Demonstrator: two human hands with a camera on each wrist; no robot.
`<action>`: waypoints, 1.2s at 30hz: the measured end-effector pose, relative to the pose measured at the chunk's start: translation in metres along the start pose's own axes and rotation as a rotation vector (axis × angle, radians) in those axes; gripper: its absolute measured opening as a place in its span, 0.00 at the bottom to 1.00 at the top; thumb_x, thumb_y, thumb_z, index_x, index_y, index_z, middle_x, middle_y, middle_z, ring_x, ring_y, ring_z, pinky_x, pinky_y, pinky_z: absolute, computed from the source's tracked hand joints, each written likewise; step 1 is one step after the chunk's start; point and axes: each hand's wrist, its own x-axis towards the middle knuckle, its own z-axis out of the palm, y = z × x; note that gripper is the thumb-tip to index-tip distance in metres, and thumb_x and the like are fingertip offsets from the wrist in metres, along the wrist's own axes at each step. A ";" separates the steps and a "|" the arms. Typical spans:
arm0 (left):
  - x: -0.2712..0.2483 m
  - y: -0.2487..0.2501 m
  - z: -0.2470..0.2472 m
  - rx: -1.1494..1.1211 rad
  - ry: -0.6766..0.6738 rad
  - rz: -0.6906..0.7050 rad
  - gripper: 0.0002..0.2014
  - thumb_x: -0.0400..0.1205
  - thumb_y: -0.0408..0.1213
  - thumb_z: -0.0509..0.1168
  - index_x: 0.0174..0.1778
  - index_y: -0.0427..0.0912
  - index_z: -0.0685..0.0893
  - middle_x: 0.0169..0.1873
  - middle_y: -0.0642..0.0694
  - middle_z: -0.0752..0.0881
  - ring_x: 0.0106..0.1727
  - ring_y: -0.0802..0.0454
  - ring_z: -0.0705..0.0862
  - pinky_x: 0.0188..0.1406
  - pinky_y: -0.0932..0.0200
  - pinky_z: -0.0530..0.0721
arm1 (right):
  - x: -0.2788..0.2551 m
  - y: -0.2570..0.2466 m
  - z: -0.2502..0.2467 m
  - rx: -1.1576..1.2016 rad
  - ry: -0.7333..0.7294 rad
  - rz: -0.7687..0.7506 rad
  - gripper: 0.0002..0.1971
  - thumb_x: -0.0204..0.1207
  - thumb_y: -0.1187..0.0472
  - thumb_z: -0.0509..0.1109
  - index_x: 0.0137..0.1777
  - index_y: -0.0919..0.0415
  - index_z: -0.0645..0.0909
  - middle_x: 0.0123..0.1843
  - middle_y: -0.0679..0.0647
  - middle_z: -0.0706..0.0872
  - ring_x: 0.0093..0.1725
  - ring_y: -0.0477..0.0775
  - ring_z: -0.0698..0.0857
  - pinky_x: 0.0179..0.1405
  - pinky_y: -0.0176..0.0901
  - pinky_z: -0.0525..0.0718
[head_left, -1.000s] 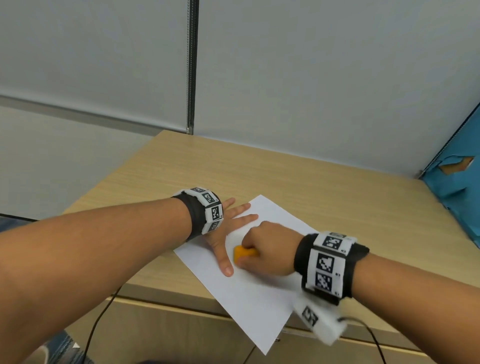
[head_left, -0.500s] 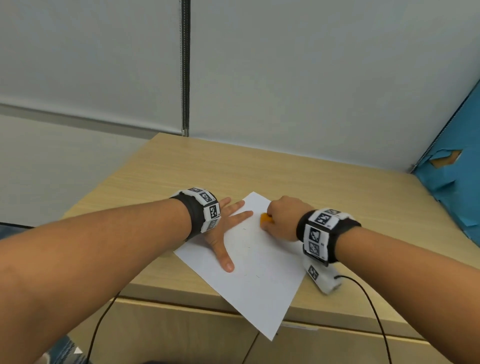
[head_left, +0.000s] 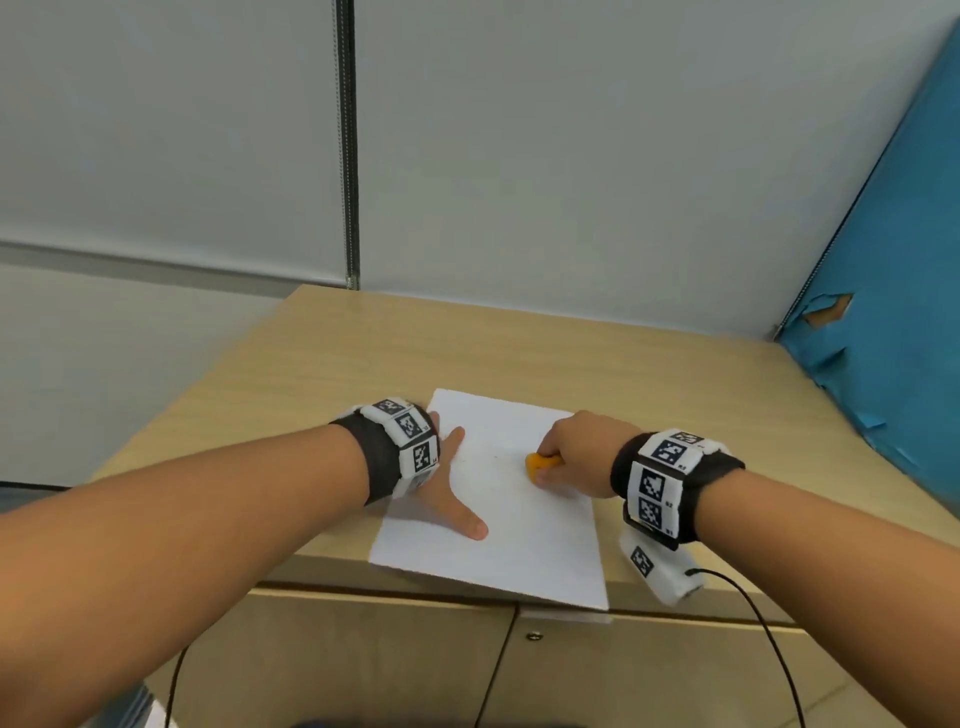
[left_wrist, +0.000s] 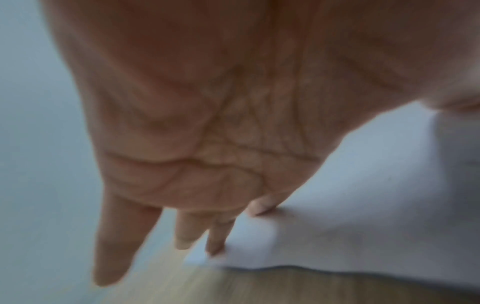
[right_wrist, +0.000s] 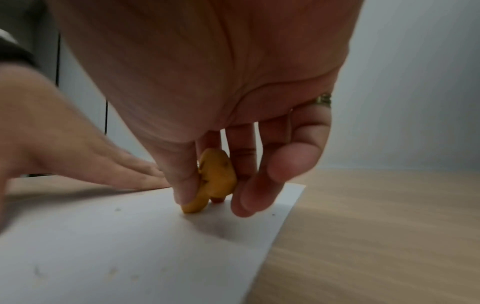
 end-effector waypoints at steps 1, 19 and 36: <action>-0.007 0.002 0.003 0.038 0.021 -0.003 0.77 0.41 0.94 0.44 0.86 0.55 0.36 0.88 0.40 0.46 0.86 0.32 0.42 0.78 0.22 0.43 | 0.002 0.000 -0.002 -0.006 0.000 0.001 0.23 0.81 0.40 0.59 0.36 0.58 0.80 0.36 0.53 0.85 0.36 0.58 0.83 0.40 0.49 0.84; 0.030 -0.027 -0.011 0.037 -0.036 0.248 0.66 0.55 0.86 0.62 0.82 0.69 0.32 0.83 0.52 0.24 0.83 0.38 0.24 0.77 0.19 0.39 | 0.032 -0.076 -0.002 0.012 -0.012 -0.266 0.15 0.83 0.45 0.59 0.52 0.55 0.81 0.47 0.54 0.88 0.46 0.57 0.86 0.49 0.53 0.87; 0.046 -0.030 -0.001 -0.015 -0.023 0.236 0.74 0.41 0.89 0.59 0.78 0.70 0.25 0.82 0.54 0.23 0.83 0.38 0.25 0.78 0.20 0.41 | 0.060 -0.058 -0.010 -0.033 0.077 -0.142 0.16 0.84 0.48 0.60 0.50 0.59 0.83 0.41 0.53 0.81 0.43 0.59 0.83 0.42 0.47 0.82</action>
